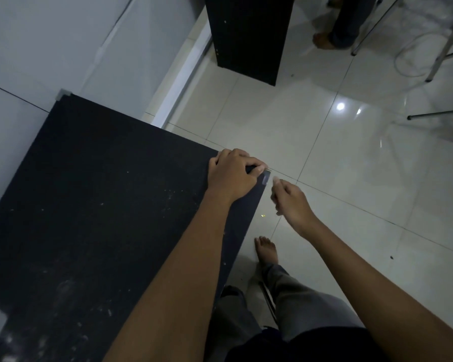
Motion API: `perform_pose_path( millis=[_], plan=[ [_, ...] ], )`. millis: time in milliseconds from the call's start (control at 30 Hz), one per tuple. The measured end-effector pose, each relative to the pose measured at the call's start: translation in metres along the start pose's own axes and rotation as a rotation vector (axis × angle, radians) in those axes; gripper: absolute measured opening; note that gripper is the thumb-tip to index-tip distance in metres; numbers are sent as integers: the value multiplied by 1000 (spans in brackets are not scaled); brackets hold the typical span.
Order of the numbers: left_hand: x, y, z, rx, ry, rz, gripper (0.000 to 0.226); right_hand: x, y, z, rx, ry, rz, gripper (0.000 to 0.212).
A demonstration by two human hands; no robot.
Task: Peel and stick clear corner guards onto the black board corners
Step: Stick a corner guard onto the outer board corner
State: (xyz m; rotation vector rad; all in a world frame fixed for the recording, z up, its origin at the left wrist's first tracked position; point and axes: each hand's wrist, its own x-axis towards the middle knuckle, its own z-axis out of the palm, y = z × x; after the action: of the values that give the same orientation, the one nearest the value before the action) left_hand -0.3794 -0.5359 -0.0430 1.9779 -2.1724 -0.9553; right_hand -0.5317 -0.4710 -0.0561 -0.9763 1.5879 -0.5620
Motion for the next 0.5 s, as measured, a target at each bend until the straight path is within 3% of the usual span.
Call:
perform_pose_path(
  millis=[67,200,500],
  plan=[
    [0,-1,0,12,-4,5,22,13,-9,0,-49,90,-38,45],
    [1,1,0,25,7,0,22,26,-16,5,-148,118,-101,44],
    [9,11,-16,94,-96,11,20,14,-1,8,-234,51,-155,30]
  ],
)
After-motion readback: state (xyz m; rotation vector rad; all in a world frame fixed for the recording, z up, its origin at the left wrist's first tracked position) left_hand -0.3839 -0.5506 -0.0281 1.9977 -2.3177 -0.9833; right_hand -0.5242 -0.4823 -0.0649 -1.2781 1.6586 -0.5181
